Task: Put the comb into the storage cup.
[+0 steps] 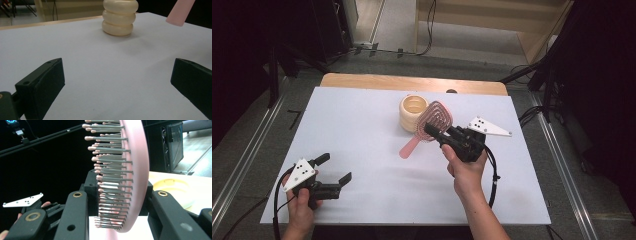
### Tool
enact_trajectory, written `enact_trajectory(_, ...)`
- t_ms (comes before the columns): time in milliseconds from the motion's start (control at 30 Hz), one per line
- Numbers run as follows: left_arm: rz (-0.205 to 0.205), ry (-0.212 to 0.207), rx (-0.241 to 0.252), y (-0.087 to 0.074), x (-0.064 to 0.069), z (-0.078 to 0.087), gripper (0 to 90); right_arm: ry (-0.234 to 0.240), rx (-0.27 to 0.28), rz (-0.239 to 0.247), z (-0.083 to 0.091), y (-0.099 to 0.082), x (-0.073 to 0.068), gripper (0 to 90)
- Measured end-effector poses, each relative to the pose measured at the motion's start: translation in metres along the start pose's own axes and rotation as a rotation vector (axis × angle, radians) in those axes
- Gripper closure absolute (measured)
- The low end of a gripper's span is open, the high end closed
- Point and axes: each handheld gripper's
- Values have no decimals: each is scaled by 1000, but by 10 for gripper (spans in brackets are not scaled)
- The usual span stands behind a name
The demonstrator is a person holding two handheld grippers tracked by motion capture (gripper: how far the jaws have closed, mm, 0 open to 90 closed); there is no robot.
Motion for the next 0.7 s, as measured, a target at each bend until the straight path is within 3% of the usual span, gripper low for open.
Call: enact_trajectory(700, -3, 0, 2, 0, 1, 1, 0, -10, 24, 5, -4, 16, 4, 619)
Point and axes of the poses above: each handheld gripper's, and its own axes: z roughly backward along the jaws, y roughly out of its top, x roughly to its right, and after that the axes turned 15 degrees about -z, right-handed
